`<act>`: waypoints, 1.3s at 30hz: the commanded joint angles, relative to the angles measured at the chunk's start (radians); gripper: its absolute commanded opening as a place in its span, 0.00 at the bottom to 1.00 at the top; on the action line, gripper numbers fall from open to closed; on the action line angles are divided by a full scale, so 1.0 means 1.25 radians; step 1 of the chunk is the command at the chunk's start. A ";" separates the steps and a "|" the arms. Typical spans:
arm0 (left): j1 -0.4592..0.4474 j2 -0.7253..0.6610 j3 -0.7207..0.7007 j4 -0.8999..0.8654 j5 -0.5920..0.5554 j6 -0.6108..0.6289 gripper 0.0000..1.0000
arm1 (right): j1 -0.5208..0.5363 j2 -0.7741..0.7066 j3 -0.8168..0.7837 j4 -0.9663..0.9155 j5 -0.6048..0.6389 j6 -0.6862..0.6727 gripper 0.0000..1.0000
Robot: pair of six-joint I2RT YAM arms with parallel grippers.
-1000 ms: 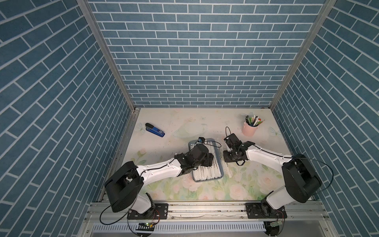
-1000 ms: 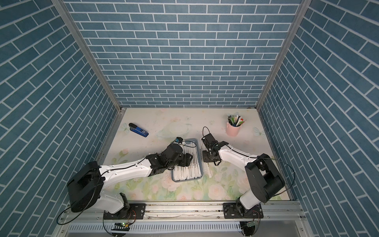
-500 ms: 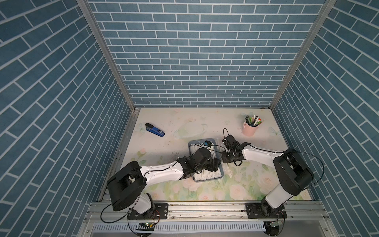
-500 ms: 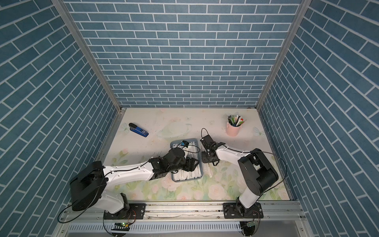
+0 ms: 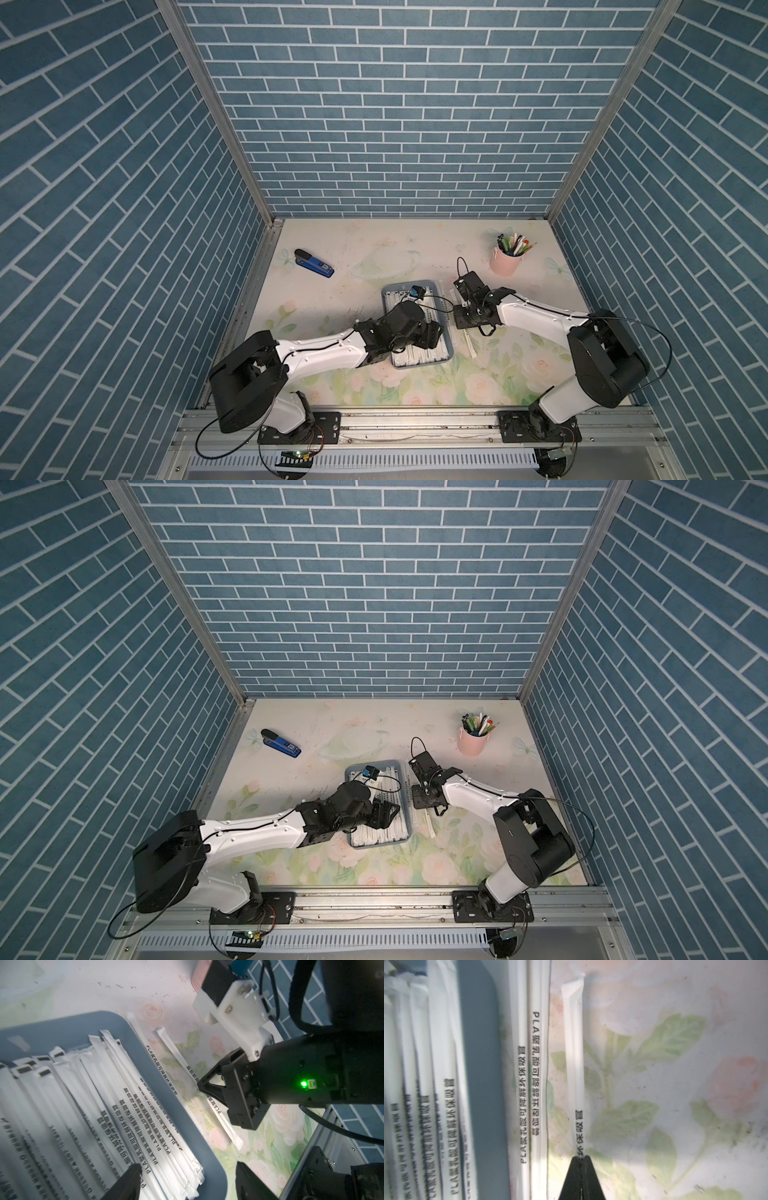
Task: Put the straws into the storage box
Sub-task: Pick up the straw from the center of the board, then place the straw in the storage box.
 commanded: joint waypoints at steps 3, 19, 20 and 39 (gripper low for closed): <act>0.095 -0.101 -0.013 -0.127 -0.085 0.009 0.74 | 0.029 -0.062 0.092 -0.091 0.005 0.048 0.06; 0.268 -0.249 -0.086 -0.275 -0.117 -0.046 0.74 | 0.188 0.104 0.122 0.144 -0.037 0.272 0.04; 0.268 -0.248 -0.093 -0.266 -0.112 -0.051 0.74 | 0.189 0.110 0.116 0.152 -0.042 0.279 0.04; 0.267 -0.221 -0.104 -0.214 -0.068 -0.048 0.74 | 0.196 0.177 0.088 0.155 -0.050 0.293 0.15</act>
